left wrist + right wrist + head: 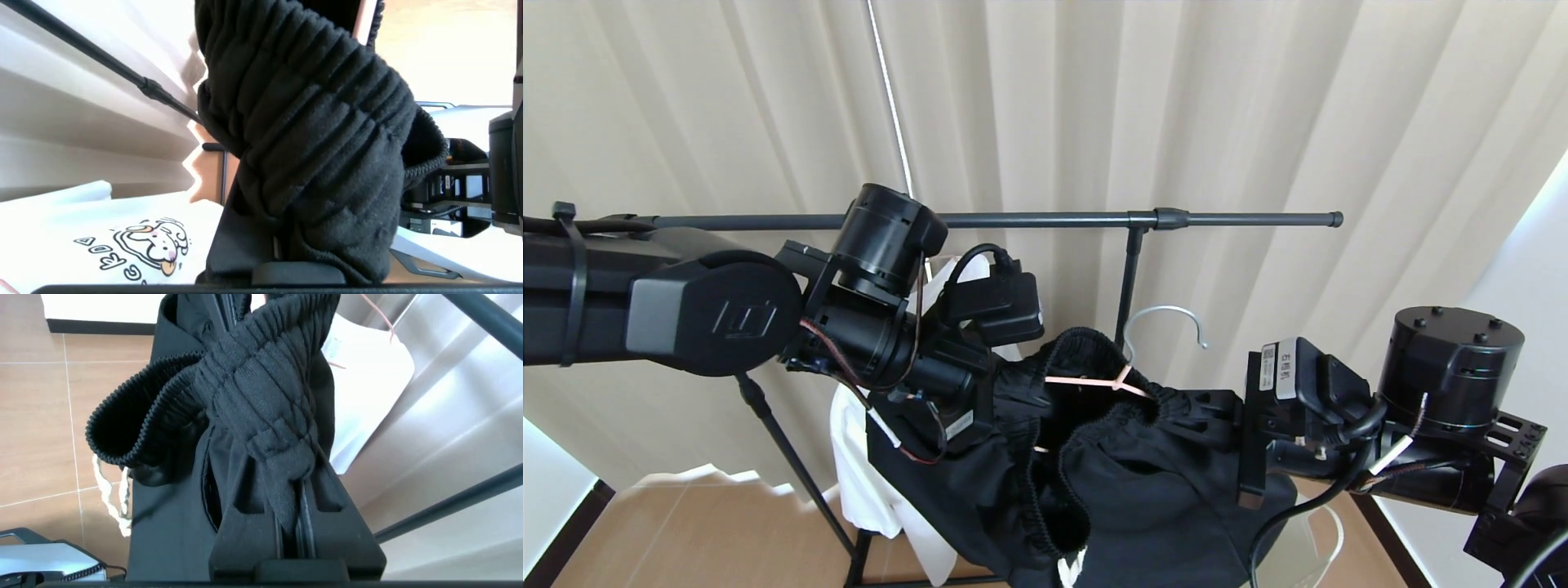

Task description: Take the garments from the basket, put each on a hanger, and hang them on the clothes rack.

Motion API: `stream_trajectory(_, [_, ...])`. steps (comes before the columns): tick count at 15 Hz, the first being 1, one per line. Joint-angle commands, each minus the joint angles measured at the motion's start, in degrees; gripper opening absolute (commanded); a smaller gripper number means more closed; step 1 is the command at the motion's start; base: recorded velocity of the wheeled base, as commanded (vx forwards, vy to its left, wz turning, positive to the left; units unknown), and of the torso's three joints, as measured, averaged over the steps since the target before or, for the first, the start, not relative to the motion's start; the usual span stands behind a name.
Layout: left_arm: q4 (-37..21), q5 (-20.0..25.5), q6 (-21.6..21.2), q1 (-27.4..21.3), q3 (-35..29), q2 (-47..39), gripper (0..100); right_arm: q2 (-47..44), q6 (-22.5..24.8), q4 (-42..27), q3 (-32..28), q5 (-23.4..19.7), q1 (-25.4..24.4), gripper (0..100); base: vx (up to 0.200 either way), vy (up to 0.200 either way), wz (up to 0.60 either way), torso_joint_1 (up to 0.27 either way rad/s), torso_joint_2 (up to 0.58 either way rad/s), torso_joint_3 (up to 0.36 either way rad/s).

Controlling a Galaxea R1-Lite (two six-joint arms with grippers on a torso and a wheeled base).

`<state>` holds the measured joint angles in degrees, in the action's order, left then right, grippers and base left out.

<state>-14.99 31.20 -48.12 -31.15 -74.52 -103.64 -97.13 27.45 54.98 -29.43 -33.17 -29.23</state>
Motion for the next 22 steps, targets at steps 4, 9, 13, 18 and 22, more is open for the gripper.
stream_trajectory(4, [3.0,0.0,0.7,0.3,2.1,1.0,0,-0.1,0.1,-0.3,-0.1,0.0,0.1,100,0.0,0.0,0.0,0.0,0.0,0.0])
stream_trajectory(9, [4.2,-0.2,2.4,1.8,2.8,2.1,0,0.4,0.0,-0.3,-0.2,-0.2,2.4,100,0.0,0.0,0.0,0.0,0.0,0.0])
stream_trajectory(13, [4.2,-0.2,2.5,5.1,3.6,3.4,0,1.6,-2.0,-0.4,-0.2,-8.3,6.9,100,0.0,0.0,0.0,0.0,0.0,0.0])
stream_trajectory(18, [4.2,-0.2,2.6,8.6,5.4,6.6,0,-1.7,-3.0,-0.4,-1.5,-13.2,11.2,100,0.0,0.0,0.0,0.0,0.0,0.0])
stream_trajectory(22, [4.2,-0.2,4.6,10.0,6.9,10.0,0,-8.1,-2.8,-0.1,-4.2,-13.2,14.1,100,0.0,0.0,0.0,0.0,0.0,0.0])
